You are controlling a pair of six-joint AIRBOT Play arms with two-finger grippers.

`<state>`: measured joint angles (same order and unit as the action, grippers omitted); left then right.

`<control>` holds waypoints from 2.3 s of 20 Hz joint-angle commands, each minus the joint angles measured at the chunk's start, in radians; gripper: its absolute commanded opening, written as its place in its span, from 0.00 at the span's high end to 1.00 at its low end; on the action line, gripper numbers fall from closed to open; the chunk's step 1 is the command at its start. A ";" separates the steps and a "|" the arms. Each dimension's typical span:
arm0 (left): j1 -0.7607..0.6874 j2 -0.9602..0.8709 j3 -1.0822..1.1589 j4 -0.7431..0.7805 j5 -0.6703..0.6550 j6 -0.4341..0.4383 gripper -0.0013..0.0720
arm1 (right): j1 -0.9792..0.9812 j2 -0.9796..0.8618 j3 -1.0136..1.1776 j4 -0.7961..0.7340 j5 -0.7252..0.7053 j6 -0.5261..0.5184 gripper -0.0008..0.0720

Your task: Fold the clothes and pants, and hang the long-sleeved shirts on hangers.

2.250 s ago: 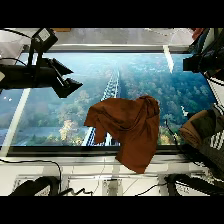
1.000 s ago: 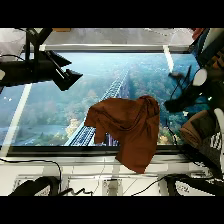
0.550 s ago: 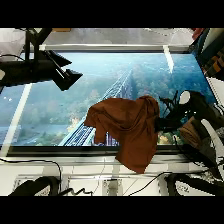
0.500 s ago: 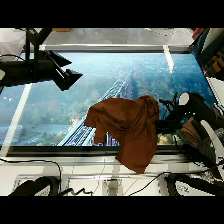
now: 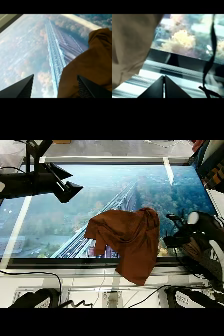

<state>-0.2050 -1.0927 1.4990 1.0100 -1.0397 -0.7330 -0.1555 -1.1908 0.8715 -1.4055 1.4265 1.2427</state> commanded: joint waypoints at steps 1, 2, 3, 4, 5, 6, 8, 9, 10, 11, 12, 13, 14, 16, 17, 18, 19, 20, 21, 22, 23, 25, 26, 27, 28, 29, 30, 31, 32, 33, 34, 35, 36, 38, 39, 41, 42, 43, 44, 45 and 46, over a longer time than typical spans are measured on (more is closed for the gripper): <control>0.000 0.000 0.000 0.000 0.000 0.000 0.17 | -0.211 0.102 -0.092 0.258 -0.015 -0.241 0.98; 0.000 -0.001 0.000 -0.001 0.000 0.000 0.17 | -0.279 0.123 -0.145 0.357 -0.015 -0.292 0.98; 0.000 -0.001 0.000 -0.001 0.000 0.000 0.17 | -0.328 0.128 -0.202 0.428 -0.013 -0.315 0.98; 0.000 -0.001 0.000 -0.001 0.000 0.000 0.17 | -0.349 0.128 -0.253 0.449 -0.013 -0.316 0.98; 0.000 -0.001 0.000 -0.001 0.000 0.000 0.17 | -0.349 0.128 -0.304 0.443 -0.025 -0.321 0.97; 0.000 -0.001 0.000 0.000 0.000 0.000 0.17 | -0.348 0.127 -0.345 0.441 -0.069 -0.319 0.86; 0.000 -0.001 0.000 -0.001 0.000 0.000 0.17 | -0.349 0.121 -0.410 0.460 -0.183 -0.257 0.49; 0.000 -0.001 0.000 -0.001 0.000 0.000 0.17 | -0.348 0.111 -0.430 0.480 -0.215 -0.258 0.45; 0.000 -0.001 0.000 -0.001 0.000 0.000 0.17 | -0.349 0.096 -0.441 0.496 -0.225 -0.269 0.45; 0.000 -0.001 0.000 -0.001 0.000 0.000 0.17 | -0.348 0.075 -0.443 0.496 -0.220 -0.279 0.45; 0.000 -0.001 0.000 -0.001 0.000 0.000 0.17 | -0.348 0.053 -0.443 0.493 -0.213 -0.295 0.45; 0.000 -0.001 0.000 -0.001 0.000 0.000 0.17 | -0.348 0.029 -0.443 0.493 -0.214 -0.303 0.45; 0.000 -0.001 0.000 -0.001 0.000 0.000 0.17 | -0.348 0.006 -0.443 0.496 -0.216 -0.320 0.45; 0.000 -0.001 0.000 -0.001 0.000 0.000 0.17 | -0.349 -0.047 -0.443 0.514 -0.220 -0.369 0.45; 0.000 -0.001 0.000 -0.001 0.000 0.000 0.17 | -0.348 -0.077 -0.443 0.529 -0.223 -0.399 0.45; 0.000 -0.001 0.000 -0.001 0.000 0.000 0.17 | -0.348 -0.108 -0.443 0.549 -0.223 -0.437 0.45; 0.000 -0.001 0.000 -0.001 0.000 0.000 0.17 | -0.349 -0.134 -0.443 0.578 -0.225 -0.477 0.45; 0.000 -0.001 0.000 -0.005 0.000 0.000 0.17 | -0.348 -0.158 -0.443 0.618 -0.235 -0.509 0.45; 0.000 -0.001 0.000 -0.021 0.000 0.000 0.17 | -0.348 -0.175 -0.443 0.656 -0.241 -0.546 0.45; 0.000 -0.001 0.000 -0.039 0.000 0.001 0.17 | -0.348 -0.187 -0.443 0.690 -0.241 -0.584 0.46; 0.000 -0.001 0.000 -0.063 0.002 0.000 0.17 | -0.349 -0.192 -0.443 0.718 -0.238 -0.612 0.46; 0.000 -0.006 0.000 -0.084 0.014 0.001 0.17 | -0.349 -0.192 -0.442 0.753 -0.227 -0.655 0.47; 0.000 -0.012 0.000 -0.084 0.015 0.000 0.17 | -0.349 -0.192 -0.442 0.777 -0.205 -0.683 0.47; 0.001 -0.021 0.000 -0.084 0.015 0.000 0.17 | -0.349 -0.192 -0.441 0.801 -0.178 -0.700 0.47; 0.001 -0.030 0.000 -0.084 0.015 0.000 0.17 | -0.349 -0.192 -0.437 0.827 -0.145 -0.716 0.47; 0.000 -0.039 0.000 -0.084 0.015 0.000 0.17 | -0.349 -0.192 -0.438 0.859 -0.124 -0.719 0.46; 0.000 -0.049 0.000 -0.084 0.015 -0.003 0.17 | -0.349 -0.192 -0.437 0.883 -0.105 -0.722 0.45; 0.000 -0.057 0.000 -0.084 0.015 -0.020 0.17 | -0.349 -0.192 -0.437 0.889 -0.099 -0.722 0.37; 0.000 -0.064 0.000 -0.084 0.015 -0.035 0.17 | -0.349 -0.192 -0.437 0.883 -0.101 -0.721 0.16; 0.000 -0.071 0.000 -0.085 0.015 -0.055 0.17 | -0.348 -0.192 -0.437 0.877 -0.106 -0.713 0.04; 0.000 -0.076 0.000 -0.084 0.015 -0.068 0.17 | -0.349 -0.192 -0.437 0.875 -0.118 -0.699 0.04; 0.000 -0.078 0.000 -0.085 0.015 -0.068 0.17 | -0.348 -0.192 -0.438 0.872 -0.148 -0.678 0.04; 0.000 -0.079 0.000 -0.087 0.015 -0.068 0.17 | -0.348 -0.192 -0.438 0.867 -0.182 -0.649 0.04; 0.000 -0.079 0.000 -0.097 0.015 -0.068 0.17 | -0.348 -0.192 -0.438 0.866 -0.180 -0.657 0.11; 0.000 -0.079 0.000 -0.099 0.015 -0.068 0.17 | -0.348 -0.192 -0.437 0.866 -0.146 -0.669 0.21; 0.000 -0.079 0.000 -0.099 0.014 -0.068 0.17 | -0.348 -0.192 -0.437 0.869 -0.069 -0.687 0.24; 0.000 -0.079 0.000 -0.099 0.014 -0.068 0.17 | -0.346 -0.192 -0.437 0.875 -0.053 -0.686 0.24; 0.000 -0.079 0.000 -0.099 0.014 -0.080 0.17 | -0.339 -0.192 -0.438 0.875 -0.042 -0.685 0.24; 0.000 -0.079 0.000 -0.099 0.014 -0.106 0.17 | -0.323 -0.192 -0.438 0.876 -0.034 -0.684 0.24; 0.001 -0.079 0.000 -0.099 0.010 -0.129 0.17 | -0.298 -0.192 -0.438 0.878 -0.018 -0.684 0.26; 0.001 -0.079 0.000 -0.098 0.005 -0.136 0.17 | -0.269 -0.192 -0.437 0.879 0.015 -0.684 0.33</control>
<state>-0.2050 -1.1709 1.4990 0.9112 -1.0267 -0.8318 -0.4683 -1.3819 0.4339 -0.5327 1.3735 0.5606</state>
